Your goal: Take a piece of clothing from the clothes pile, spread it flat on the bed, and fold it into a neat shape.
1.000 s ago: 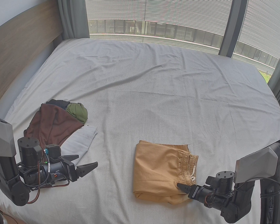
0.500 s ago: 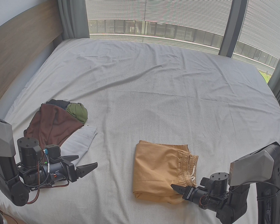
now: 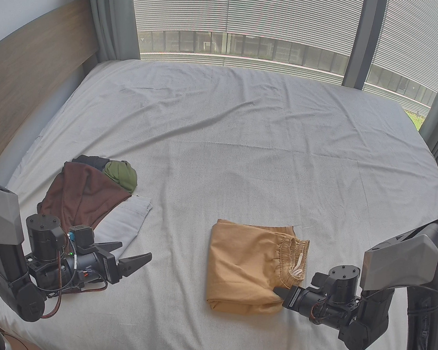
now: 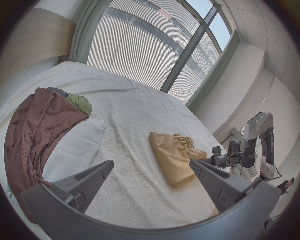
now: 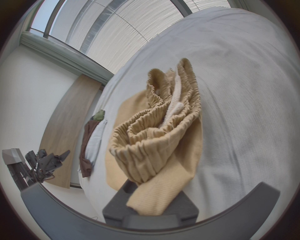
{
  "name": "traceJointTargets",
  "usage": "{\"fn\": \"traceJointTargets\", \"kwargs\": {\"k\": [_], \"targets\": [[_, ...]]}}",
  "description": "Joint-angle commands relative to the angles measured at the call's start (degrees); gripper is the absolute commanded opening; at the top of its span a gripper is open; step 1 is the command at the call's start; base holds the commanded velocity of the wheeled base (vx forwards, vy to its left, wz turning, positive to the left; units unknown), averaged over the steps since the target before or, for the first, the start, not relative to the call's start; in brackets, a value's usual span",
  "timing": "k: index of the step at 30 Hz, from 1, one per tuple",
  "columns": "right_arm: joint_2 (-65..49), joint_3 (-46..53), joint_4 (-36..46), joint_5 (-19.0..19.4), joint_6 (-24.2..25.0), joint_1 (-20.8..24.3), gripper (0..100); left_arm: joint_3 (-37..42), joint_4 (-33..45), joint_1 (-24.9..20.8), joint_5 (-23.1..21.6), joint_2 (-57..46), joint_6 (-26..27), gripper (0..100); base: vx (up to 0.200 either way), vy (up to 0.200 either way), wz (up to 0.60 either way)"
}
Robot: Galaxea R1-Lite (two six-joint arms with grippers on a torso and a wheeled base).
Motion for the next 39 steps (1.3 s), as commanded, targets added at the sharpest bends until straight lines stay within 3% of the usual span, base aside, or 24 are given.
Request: {"fn": "traceJointTargets", "kwargs": {"k": [1,13,39], "targets": [[-6.8,-0.3,-0.2,0.1,0.8,2.2,0,-0.2,0.0,0.1,0.0,-0.5,0.0,100,0.000,0.000,0.00],[-13.3,-3.4,-0.1,3.9,0.7,2.7,0,0.0,0.0,0.1,0.0,-0.5,0.0,100,0.000,0.000,0.00],[-16.3,-13.8,1.2,6.6,0.6,4.1,0,0.9,0.0,0.1,0.0,-0.4,0.0,100,0.000,0.000,0.00]]}}
